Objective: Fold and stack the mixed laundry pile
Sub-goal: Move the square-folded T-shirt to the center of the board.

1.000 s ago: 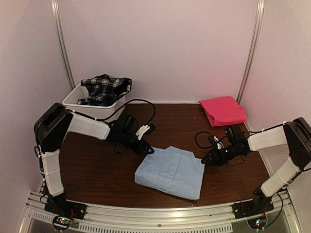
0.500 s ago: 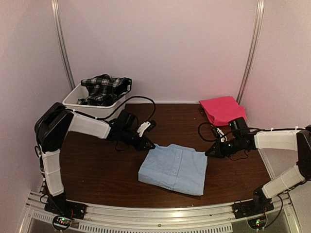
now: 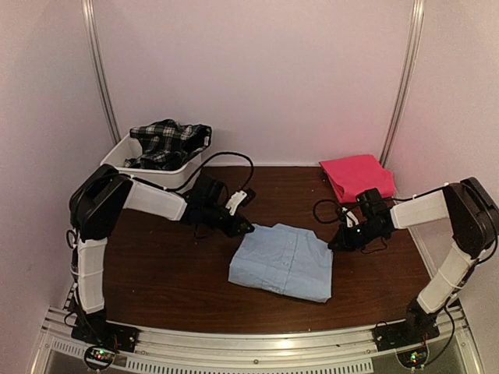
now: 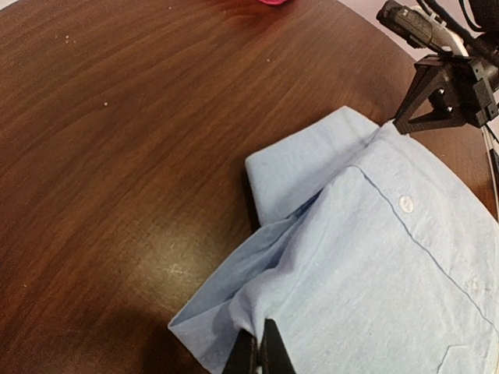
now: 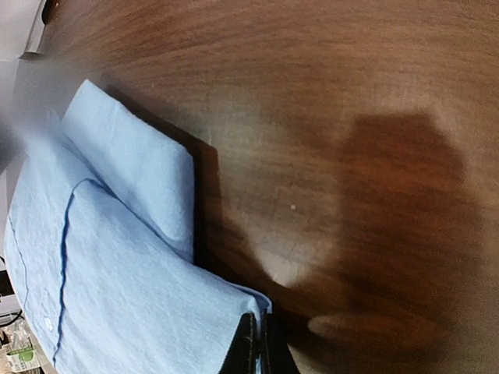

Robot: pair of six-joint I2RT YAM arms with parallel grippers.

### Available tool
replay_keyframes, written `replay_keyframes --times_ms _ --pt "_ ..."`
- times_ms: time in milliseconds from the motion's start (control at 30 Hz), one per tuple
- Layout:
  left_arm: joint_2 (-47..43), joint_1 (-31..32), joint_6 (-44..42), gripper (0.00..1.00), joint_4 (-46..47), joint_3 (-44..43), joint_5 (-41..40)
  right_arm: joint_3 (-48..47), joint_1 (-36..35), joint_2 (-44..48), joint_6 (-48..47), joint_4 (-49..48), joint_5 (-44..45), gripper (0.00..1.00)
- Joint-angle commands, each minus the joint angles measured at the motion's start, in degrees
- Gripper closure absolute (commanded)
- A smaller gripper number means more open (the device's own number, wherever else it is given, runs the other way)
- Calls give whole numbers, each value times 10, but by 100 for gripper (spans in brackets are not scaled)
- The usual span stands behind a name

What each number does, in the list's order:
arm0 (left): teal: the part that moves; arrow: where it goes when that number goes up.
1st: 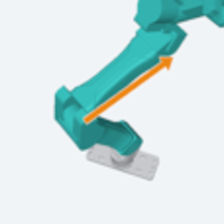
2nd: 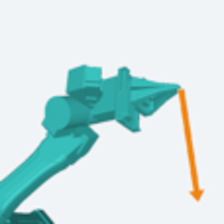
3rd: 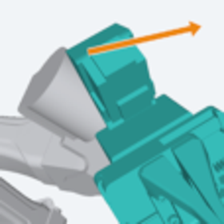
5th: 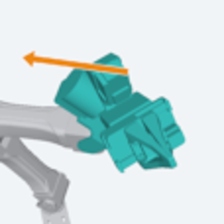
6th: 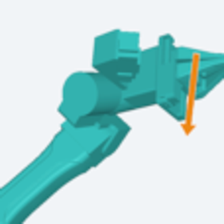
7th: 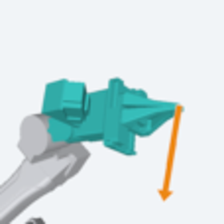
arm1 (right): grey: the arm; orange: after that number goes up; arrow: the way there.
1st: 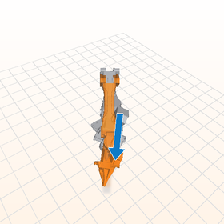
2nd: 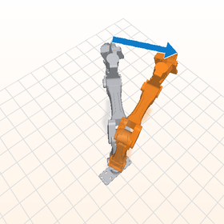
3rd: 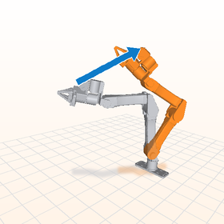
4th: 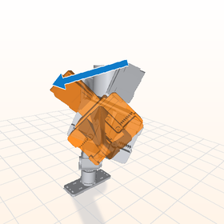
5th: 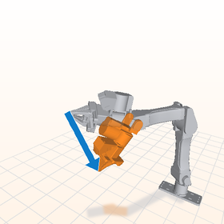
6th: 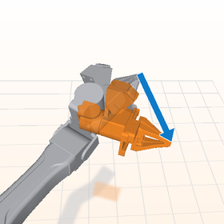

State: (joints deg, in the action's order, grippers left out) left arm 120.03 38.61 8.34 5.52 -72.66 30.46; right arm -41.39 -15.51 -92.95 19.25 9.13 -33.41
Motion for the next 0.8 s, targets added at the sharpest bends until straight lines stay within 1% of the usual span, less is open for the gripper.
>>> replay_keyframes --times_ms 0,100,200,333,400,433,467,500,633,667,700,733,767 --pt "0 0 -16 100 4 -24 -10 -24 6 -31 -12 -28 34 100" --pt "-29 13 -37 100 4 -23 -24 -22 6 -37 -19 -24 44 100" --pt "-29 12 -31 100 23 -26 -44 -24 6 -40 -23 -23 51 100" --pt "33 0 1 100 18 -59 -74 -37 7 -42 -24 -25 65 100" --pt "59 -4 7 100 22 -59 -111 -47 8 -45 -25 -28 73 100" --pt "69 -6 13 100 21 -58 -145 -52 9 -49 -25 -31 75 100" --pt "78 -9 20 100 20 -56 -152 -57 10 -55 -25 -34 79 100" --pt "85 -14 27 100 24 -52 -152 -63 12 -61 -24 -35 80 100" --pt "81 -21 39 100 19 -48 -203 -88 13 -81 -19 -57 68 100" --pt "75 -21 38 95 19 -49 -207 -96 13 -83 -17 -58 65 100" --pt "64 -21 36 87 19 -48 -213 -107 13 -81 -17 -55 61 98" --pt "50 -21 35 76 19 -47 -215 -119 13 -78 -20 -47 56 94" --pt "33 -21 34 63 18 -45 -214 -130 13 -70 -23 -36 53 87"
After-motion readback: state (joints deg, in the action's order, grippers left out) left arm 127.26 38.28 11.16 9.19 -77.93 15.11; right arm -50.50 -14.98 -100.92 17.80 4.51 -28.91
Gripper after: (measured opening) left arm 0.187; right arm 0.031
